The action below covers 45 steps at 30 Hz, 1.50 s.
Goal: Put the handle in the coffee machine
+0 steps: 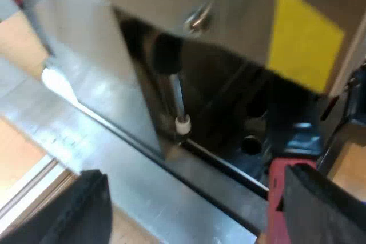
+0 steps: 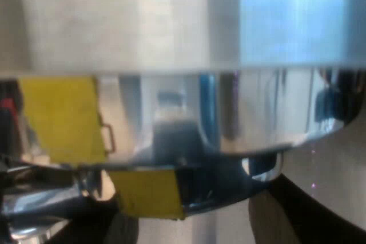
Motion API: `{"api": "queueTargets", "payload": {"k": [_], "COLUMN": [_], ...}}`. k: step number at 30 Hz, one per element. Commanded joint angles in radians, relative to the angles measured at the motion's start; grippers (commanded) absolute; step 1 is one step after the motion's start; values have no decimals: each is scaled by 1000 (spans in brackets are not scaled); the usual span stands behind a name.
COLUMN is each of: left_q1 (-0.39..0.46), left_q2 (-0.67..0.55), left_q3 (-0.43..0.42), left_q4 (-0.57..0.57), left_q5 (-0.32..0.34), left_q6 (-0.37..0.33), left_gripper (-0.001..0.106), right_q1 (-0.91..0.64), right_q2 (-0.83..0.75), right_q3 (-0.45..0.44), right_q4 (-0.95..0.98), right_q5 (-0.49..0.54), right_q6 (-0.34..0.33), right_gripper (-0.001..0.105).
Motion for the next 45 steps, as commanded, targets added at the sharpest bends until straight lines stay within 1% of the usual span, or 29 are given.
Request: {"api": "queueTargets", "payload": {"k": [1,2,3,5,7,8,10,11,14,16,18,21,23,28,32,39,41,45], "left_q1": [5,-1,-4,-23,-31,-64,-84,-96,-110,-110,-110,-110,-110,-115,-134,-168,-177,-197], "left_q2": [-7,-7,-7,-7,-7,-7,-5,0,35,70,101,126,131,131,131,119,108,80], "left_q3": [-11,-11,-11,-11,-11,-11,-11,-11,-11,-11,-11,-11,-11,-11,-11,-11,-11,-11], "left_q4": [0,-7,-12,-33,-39,-66,-83,-93,-96,-84,-69,-32,17,85,173,236,264,290], "left_q5": [19,3,-16,-79,-100,-160,-173,-181,-205,-221,-255,-253,-249,-249,-220,-188,-158,-128], "left_q6": [-9,-9,-9,-8,-8,-8,-14,-37,-74,-76,-75,-62,-33,19,54,61,63,60], "left_gripper": [42,10,-1,1,1,1,1,1,1,1,1,1,1,1,1,1,1,1], "right_q1": [-3,-3,-3,-3,-3,-3,-3,-3,-3,-3,-3,-3,-3,-3,-3,-3,-3,-3], "right_q2": [-12,-12,-12,-12,-12,-12,-12,-12,-12,-12,-12,-12,-12,-12,-12,-12,-12,-12], "right_q3": [-14,-14,-14,-14,-14,-14,-14,-14,-14,-14,-14,-14,-14,-14,-14,-14,-14,-14], "right_q4": [-61,-61,-61,-61,-61,-61,-61,-61,-61,-61,-61,-61,-61,-61,-61,-61,-61,-61], "right_q5": [-10,-10,-10,-10,-10,-10,-10,-10,-10,-10,-10,-10,-10,-10,-10,-10,-10,-10], "right_q6": [-3,-3,-3,-3,-3,-3,-3,-3,-3,-3,-3,-3,-3,-3,-3,-3,-3,-3], "right_gripper": [47,47,47,47,47,47,47,47,47,47,47,47,47,47,47,47,47,47]}}
